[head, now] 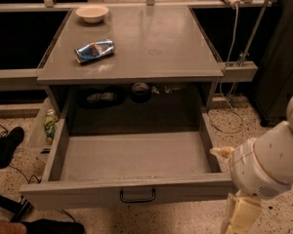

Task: Close top drawer

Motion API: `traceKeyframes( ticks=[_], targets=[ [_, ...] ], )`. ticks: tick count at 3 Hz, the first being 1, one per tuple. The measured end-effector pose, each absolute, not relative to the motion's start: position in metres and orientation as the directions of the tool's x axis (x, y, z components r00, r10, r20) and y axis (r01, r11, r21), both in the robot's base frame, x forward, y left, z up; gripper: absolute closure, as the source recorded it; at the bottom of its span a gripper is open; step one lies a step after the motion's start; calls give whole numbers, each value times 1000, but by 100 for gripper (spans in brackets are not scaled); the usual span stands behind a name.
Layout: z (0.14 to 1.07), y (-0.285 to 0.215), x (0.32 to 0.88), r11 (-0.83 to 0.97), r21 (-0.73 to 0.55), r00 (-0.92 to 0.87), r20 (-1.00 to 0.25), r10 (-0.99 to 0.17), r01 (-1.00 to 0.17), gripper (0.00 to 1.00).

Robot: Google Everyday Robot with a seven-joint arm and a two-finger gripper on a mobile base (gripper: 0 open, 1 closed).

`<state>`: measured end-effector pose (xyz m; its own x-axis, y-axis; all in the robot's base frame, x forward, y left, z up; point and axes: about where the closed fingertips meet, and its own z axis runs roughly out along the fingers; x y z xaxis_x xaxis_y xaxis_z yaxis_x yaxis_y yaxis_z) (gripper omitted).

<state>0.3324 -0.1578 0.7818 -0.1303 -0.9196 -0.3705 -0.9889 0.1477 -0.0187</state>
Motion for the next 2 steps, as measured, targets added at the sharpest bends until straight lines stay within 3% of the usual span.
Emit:
traceKeyframes(
  ticks=[2],
  targets=[
    [749,-119,312,32,9,-33,-406,-913,-999,0]
  ],
)
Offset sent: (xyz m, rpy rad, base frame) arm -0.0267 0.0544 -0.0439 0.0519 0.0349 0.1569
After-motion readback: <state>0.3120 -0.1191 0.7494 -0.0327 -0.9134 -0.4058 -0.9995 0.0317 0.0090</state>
